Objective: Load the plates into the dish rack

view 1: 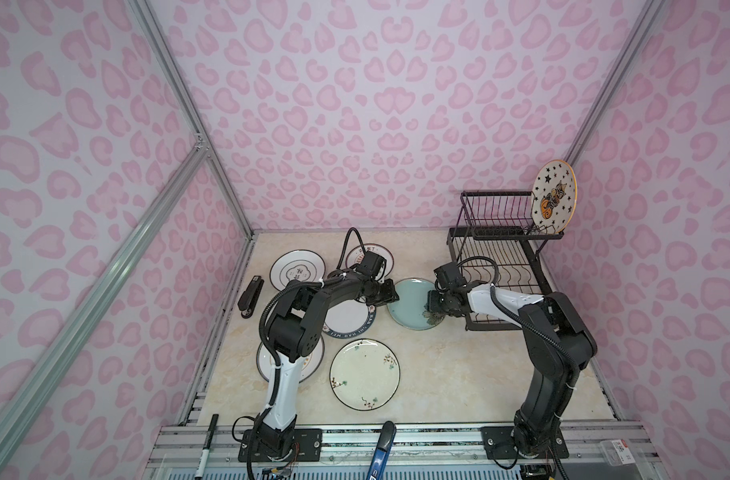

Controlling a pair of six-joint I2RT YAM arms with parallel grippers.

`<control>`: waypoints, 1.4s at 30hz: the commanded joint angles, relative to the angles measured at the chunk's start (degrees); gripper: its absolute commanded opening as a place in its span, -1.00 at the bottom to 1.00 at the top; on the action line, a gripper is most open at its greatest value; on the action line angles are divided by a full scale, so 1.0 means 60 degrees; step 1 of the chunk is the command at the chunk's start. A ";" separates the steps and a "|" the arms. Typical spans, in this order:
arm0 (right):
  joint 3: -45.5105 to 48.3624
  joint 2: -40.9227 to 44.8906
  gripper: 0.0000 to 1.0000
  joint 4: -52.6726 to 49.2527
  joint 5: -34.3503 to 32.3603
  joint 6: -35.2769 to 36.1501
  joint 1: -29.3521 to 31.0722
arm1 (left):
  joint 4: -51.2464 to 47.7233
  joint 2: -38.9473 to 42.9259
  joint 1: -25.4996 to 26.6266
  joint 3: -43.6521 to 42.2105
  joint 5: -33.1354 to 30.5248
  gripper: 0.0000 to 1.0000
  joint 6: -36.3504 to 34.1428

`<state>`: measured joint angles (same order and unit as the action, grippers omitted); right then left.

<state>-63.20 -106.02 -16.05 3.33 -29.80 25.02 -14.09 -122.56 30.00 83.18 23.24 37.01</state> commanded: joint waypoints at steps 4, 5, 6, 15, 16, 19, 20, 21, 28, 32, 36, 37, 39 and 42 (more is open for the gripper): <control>0.0055 0.0018 0.24 0.0546 0.0895 0.0073 0.0028 | 0.0472 0.0160 0.0054 -0.0033 0.0483 -0.46 0.0184; 0.0058 0.0036 0.24 0.0549 0.0895 0.0076 0.0015 | 0.0554 0.0209 0.0054 -0.0095 0.0473 -0.47 0.0201; 0.0070 0.0033 0.27 0.0531 0.0895 0.0085 0.0011 | 0.0688 0.0261 0.0040 -0.0181 0.0484 -0.49 0.0237; 0.0144 0.0110 0.34 0.0556 0.0844 0.0073 -0.0028 | 0.0780 0.0430 -0.0019 -0.0261 0.0378 -0.66 0.0334; 0.0176 0.0135 0.34 0.0565 0.0850 0.0087 -0.0031 | 0.0809 0.0447 -0.0019 -0.0269 0.0375 -0.70 0.0335; 0.0213 0.0185 0.35 0.0580 0.0850 0.0083 -0.0055 | 0.0846 0.0476 -0.0034 -0.0284 0.0386 -0.74 0.0348; 0.0217 0.0194 0.35 0.0567 0.0850 0.0088 -0.0068 | 0.0859 0.0495 -0.0047 -0.0284 0.0373 -0.76 0.0344; 0.0229 0.0206 0.35 0.0557 0.0850 0.0089 -0.0068 | 0.0868 0.0508 -0.0049 -0.0284 0.0363 -0.76 0.0348; 0.0228 0.0398 0.40 0.0539 0.0816 0.0106 -0.0153 | 0.1126 0.0750 -0.0191 -0.0415 0.0330 -0.85 0.0477; 0.0176 0.0510 0.43 0.0479 0.0802 0.0150 -0.0196 | 0.1511 0.0867 -0.0355 -0.0534 0.0644 -0.89 0.0681; 0.0141 0.0634 0.44 0.0456 0.0814 0.0152 -0.0257 | 0.1750 0.0987 -0.0495 -0.0579 0.0786 -0.92 0.0767; 0.0133 0.0683 0.45 0.0448 0.0808 0.0169 -0.0265 | 0.1759 0.1029 -0.0514 -0.0575 0.0759 -0.92 0.0763; 0.0108 0.0745 0.45 0.0420 0.0824 0.0164 -0.0287 | 0.1762 0.1102 -0.0546 -0.0536 0.0708 -0.92 0.0730; 0.0062 0.0859 0.46 0.0390 0.0877 0.0160 -0.0317 | 0.1764 0.1215 -0.0590 -0.0502 0.0739 -0.92 0.0742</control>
<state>-62.52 -101.25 -14.35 7.97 -29.12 23.22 -7.01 -117.23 26.65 79.72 26.02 40.86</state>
